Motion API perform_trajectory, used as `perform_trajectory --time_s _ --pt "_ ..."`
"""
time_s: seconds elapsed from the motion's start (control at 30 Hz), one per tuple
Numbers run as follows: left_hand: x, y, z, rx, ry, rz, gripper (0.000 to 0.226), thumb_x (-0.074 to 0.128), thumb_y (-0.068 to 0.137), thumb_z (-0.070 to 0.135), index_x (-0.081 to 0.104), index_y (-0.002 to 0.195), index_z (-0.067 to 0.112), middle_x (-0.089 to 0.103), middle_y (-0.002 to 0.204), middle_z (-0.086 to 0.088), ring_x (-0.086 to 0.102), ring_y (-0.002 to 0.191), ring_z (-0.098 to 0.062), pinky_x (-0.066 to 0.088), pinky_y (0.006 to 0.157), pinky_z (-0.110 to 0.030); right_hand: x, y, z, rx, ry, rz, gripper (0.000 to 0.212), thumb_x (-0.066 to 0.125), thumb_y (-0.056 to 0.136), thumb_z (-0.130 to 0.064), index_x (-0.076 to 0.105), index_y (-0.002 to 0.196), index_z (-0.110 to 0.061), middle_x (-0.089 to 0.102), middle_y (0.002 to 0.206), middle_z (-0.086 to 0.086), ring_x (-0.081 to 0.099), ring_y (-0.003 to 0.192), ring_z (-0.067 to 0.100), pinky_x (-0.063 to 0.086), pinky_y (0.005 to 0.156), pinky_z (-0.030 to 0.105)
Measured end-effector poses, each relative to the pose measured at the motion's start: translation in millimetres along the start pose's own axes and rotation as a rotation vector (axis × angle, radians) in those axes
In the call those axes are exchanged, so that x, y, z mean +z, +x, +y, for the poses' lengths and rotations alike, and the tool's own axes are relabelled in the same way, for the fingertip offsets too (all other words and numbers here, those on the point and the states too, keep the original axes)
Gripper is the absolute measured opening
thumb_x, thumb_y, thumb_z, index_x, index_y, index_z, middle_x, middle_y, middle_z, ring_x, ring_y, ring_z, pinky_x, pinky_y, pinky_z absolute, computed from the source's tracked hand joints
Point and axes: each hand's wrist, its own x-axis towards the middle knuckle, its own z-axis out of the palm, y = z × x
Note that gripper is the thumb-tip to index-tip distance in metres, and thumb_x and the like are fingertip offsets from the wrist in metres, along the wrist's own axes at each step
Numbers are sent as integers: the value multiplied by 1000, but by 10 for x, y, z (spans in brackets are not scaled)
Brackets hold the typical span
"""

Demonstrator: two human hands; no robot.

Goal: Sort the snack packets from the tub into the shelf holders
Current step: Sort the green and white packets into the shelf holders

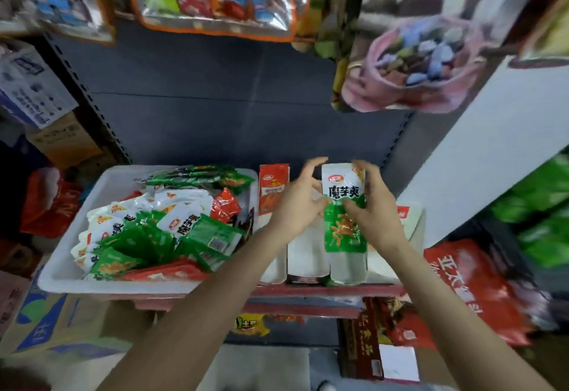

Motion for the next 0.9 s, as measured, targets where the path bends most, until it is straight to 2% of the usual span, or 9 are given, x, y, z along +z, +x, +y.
perform_trajectory --time_s 0.07,0.13,0.23,0.43,0.53,0.63,0.77,0.83,0.9 --pt "152 71 53 74 117 15 66 69 81 7 37 135 30 61 88 4 64 65 -15 54 62 -34 -136 34 152 3 -31 14 54 64 78 3 42 121 -20 55 112 -5 54 90 15 44 74 29" --pt "274 108 81 124 198 18 56 68 83 8 42 129 27 62 84 3 63 66 -14 54 64 -38 -232 71 271 24 -29 22 44 65 79 1 42 109 -21 56 103 -2 55 85 18 44 69 29" --pt "404 126 89 133 315 29 43 64 86 11 45 123 24 64 84 0 62 67 -14 53 64 -39 -314 127 413 24 -94 -8 30 63 83 -2 43 97 -19 57 97 0 49 79 14 32 66 22" --pt "593 94 -46 140 406 117 31 60 88 12 47 115 23 62 90 2 62 72 -14 50 61 -34 -368 212 582 -42 -186 -134 19 60 87 -6 46 93 -17 56 88 -1 50 75 15 39 67 30" --pt "664 81 -127 125 490 148 20 60 89 15 51 106 19 63 93 2 62 74 -15 50 61 -32 -330 171 703 -109 -385 -217 13 56 89 -8 48 97 -10 58 88 6 53 79 25 40 66 36" --pt "738 97 -167 49 579 107 13 58 89 17 53 101 18 63 99 0 62 83 -21 48 64 -33 -268 151 799 -184 -635 -234 13 60 82 -2 55 94 -6 61 84 12 56 78 32 38 61 35" --pt "775 145 -150 -12 659 62 12 54 92 19 58 103 16 55 105 -2 51 102 -19 44 70 -34 -155 191 839 -311 -811 -220 35 83 46 7 60 66 -10 56 62 6 53 56 26 41 48 27" --pt "744 133 -158 -11 660 70 16 55 91 17 58 107 16 54 109 -2 49 107 -19 45 73 -34 -132 184 810 -298 -800 -215 36 83 44 7 61 66 -10 57 63 6 54 56 25 41 48 27" --pt "673 93 -169 9 640 98 21 56 90 15 57 110 16 55 113 -1 48 109 -19 46 75 -33 -113 160 773 -272 -732 -237 29 79 53 7 65 75 -6 59 73 10 57 65 29 46 55 31"
